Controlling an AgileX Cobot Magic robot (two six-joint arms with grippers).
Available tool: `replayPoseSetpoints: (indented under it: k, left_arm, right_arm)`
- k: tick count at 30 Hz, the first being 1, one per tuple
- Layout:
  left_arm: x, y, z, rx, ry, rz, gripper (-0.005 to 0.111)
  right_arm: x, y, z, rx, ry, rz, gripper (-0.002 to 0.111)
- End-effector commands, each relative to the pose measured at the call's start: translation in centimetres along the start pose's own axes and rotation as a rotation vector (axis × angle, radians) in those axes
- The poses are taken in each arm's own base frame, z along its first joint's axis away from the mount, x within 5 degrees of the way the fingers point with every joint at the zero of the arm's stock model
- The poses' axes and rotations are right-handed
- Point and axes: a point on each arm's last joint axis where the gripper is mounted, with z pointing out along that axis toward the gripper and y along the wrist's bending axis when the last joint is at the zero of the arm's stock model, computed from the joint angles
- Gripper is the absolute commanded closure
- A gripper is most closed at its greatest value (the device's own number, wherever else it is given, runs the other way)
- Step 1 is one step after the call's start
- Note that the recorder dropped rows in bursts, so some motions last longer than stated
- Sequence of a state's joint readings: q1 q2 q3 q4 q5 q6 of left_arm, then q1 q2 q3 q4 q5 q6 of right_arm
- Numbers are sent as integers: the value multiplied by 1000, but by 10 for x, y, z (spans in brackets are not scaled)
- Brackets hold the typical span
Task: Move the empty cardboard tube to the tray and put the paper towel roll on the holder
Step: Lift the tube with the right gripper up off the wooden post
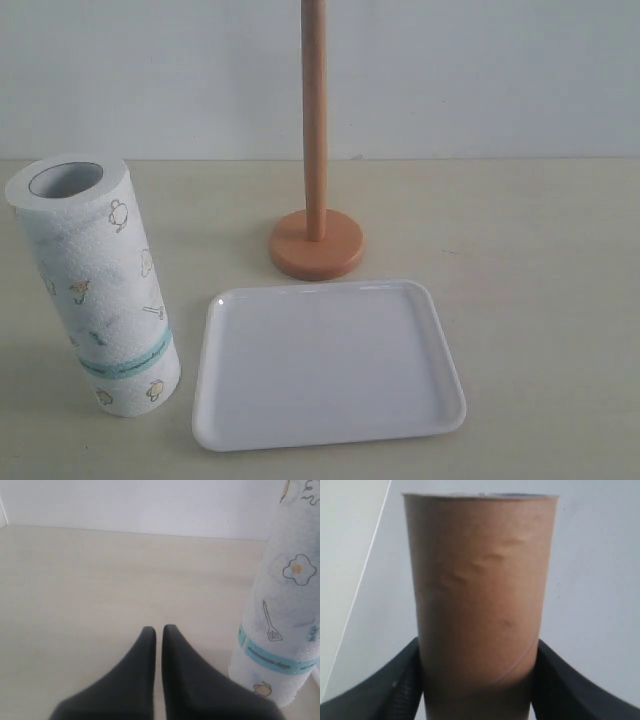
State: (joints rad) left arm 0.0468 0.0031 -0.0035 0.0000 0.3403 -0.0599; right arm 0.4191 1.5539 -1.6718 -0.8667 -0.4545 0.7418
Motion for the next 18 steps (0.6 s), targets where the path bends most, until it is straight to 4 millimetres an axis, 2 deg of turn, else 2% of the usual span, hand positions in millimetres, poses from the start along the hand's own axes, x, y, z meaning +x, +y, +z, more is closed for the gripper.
replayPoseSetpoints:
  k: [1,5,8,10,13,15,18]
  left_arm:
    - [1,0,0,1,-3,-10,103]
    - [1,0,0,1,-3,-10,103]
    - [1,0,0,1,-3,-10,103]
    - [1,0,0,1,-3,-10,103]
    - [1,0,0,1,-3,-10,103]
    - [1,0,0,1,-3,-10,103]
    - [1,0,0,1,-3,-10,103]
  right_arm:
    - [-56,10,-31,-27,-6,-148,108]
    - [-79,22,-73,-31,28,-201,108]
    - [-85,26,-112,67,84,-203,108]
    - [-81,28,-141,148,139,-194,108]
    - [-60,31,-177,258,247,-149,108]
    - [-35,32,-197,329,344,-93,108]
    - [9,32,-213,408,499,2,108]
